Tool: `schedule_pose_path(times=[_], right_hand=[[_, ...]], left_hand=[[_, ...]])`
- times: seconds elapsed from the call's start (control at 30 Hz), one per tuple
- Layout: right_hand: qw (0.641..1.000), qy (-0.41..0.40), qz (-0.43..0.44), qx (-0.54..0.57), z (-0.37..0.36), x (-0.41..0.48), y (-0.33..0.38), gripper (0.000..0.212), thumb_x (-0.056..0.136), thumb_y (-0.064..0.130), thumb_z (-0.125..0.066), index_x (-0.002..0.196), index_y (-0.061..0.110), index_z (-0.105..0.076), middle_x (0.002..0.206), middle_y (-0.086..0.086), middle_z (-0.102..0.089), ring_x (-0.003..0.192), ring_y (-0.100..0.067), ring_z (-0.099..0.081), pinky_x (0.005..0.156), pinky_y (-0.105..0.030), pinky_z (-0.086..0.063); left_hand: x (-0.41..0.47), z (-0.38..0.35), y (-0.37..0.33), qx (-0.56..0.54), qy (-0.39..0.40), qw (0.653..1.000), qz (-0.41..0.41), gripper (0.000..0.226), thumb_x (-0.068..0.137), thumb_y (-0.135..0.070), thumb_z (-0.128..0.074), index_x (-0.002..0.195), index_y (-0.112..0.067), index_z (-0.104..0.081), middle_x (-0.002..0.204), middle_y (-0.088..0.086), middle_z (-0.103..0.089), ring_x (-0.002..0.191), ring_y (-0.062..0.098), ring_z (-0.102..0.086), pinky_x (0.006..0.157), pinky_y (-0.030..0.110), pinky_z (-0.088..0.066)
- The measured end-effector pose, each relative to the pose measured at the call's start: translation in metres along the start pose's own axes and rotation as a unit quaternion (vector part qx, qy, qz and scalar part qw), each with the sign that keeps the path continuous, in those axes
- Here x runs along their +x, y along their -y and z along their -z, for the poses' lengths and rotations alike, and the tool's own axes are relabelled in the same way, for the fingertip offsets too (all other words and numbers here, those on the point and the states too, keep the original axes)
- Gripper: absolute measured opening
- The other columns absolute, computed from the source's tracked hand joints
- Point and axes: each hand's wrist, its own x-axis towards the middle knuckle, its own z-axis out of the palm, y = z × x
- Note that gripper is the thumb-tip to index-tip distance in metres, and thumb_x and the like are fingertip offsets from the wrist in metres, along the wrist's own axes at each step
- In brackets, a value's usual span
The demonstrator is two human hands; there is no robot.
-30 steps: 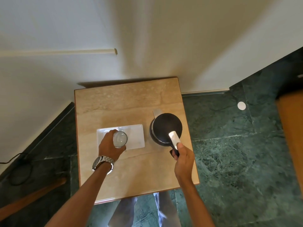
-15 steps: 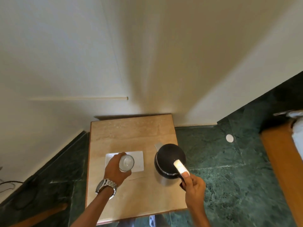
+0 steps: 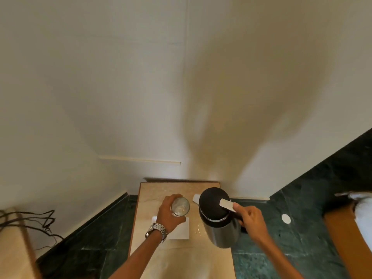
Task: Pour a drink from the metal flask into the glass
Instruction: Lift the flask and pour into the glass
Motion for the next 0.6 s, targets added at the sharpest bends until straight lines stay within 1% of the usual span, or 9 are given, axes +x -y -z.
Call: schedule_pose_path(times=[0.1,0.2,0.27,0.33,0.4,0.47,0.53,0.6], right_hand=[[0.997,0.05,0.025,-0.053,-0.001,0.013,0.026,0.064,0.071,0.076,-0.056,0.036,0.023,-0.047,0.034,0.005,-0.041,0.033,-0.008,-0.034,0.04,-0.014,-0.03],[0.988,0.1,0.049,-0.106,-0.007,0.026,0.044,0.068,0.072,0.081,-0.057,0.038,0.023,-0.049,0.036,0.002,-0.047,0.034,-0.01,-0.04,0.042,-0.017,-0.037],[0.98,0.131,0.061,-0.139,-0.011,0.034,0.051,0.07,0.071,0.083,-0.054,0.042,0.02,-0.052,0.039,0.0,-0.051,0.035,-0.011,-0.046,0.044,-0.017,-0.041],[0.969,0.153,0.075,-0.178,-0.017,0.04,0.063,0.072,0.069,0.089,-0.048,0.041,0.023,-0.053,0.038,0.004,-0.049,0.035,-0.006,-0.044,0.044,-0.014,-0.038],[0.958,0.172,0.088,-0.211,-0.023,0.046,0.074,0.071,0.066,0.093,-0.042,0.038,0.03,-0.053,0.035,0.009,-0.044,0.033,-0.004,-0.041,0.042,-0.012,-0.036],[0.948,0.194,0.094,-0.237,-0.027,0.052,0.082,0.076,0.066,0.096,-0.039,0.036,0.026,-0.047,0.034,0.01,-0.04,0.033,-0.005,-0.038,0.042,-0.012,-0.035],[0.935,0.214,0.1,-0.264,-0.033,0.057,0.088,0.075,0.066,0.096,-0.038,0.042,0.025,-0.042,0.035,0.008,-0.038,0.035,-0.005,-0.036,0.044,-0.013,-0.033],[0.921,0.239,0.101,-0.29,-0.038,0.063,0.092,0.071,0.07,0.092,-0.039,0.049,0.025,-0.045,0.04,0.008,-0.041,0.038,-0.005,-0.039,0.051,-0.015,-0.036]], left_hand=[[-0.005,0.008,-0.009,-0.01,0.002,1.0,0.001,0.081,0.053,-0.011,-0.089,0.123,-0.032,-0.054,0.122,-0.007,-0.056,0.112,0.014,-0.054,0.091,0.033,-0.054],[-0.01,0.015,-0.012,-0.019,0.004,1.0,0.013,0.08,0.055,-0.011,-0.089,0.126,-0.03,-0.055,0.125,-0.006,-0.058,0.114,0.015,-0.055,0.096,0.038,-0.054],[-0.013,0.018,-0.012,-0.022,0.011,0.999,0.021,0.079,0.057,-0.011,-0.088,0.126,-0.03,-0.055,0.125,-0.006,-0.06,0.115,0.016,-0.056,0.095,0.036,-0.054],[-0.016,0.023,-0.011,-0.024,0.015,0.999,0.026,0.078,0.056,-0.012,-0.087,0.125,-0.031,-0.055,0.123,-0.007,-0.061,0.115,0.016,-0.057,0.093,0.031,-0.054],[-0.02,0.027,-0.009,-0.019,0.019,0.999,0.028,0.077,0.056,-0.013,-0.087,0.124,-0.03,-0.056,0.122,-0.007,-0.062,0.113,0.016,-0.058,0.089,0.028,-0.053],[-0.022,0.028,-0.008,-0.014,0.02,0.999,0.031,0.077,0.056,-0.014,-0.087,0.123,-0.031,-0.056,0.122,-0.007,-0.062,0.111,0.015,-0.057,0.089,0.028,-0.053],[-0.024,0.03,-0.005,-0.013,0.018,0.999,0.033,0.077,0.057,-0.014,-0.088,0.124,-0.03,-0.055,0.123,-0.007,-0.062,0.111,0.014,-0.057,0.09,0.03,-0.054],[-0.025,0.032,-0.003,-0.011,0.016,0.999,0.033,0.077,0.058,-0.014,-0.088,0.125,-0.03,-0.054,0.124,-0.007,-0.062,0.112,0.014,-0.057,0.091,0.031,-0.054]])
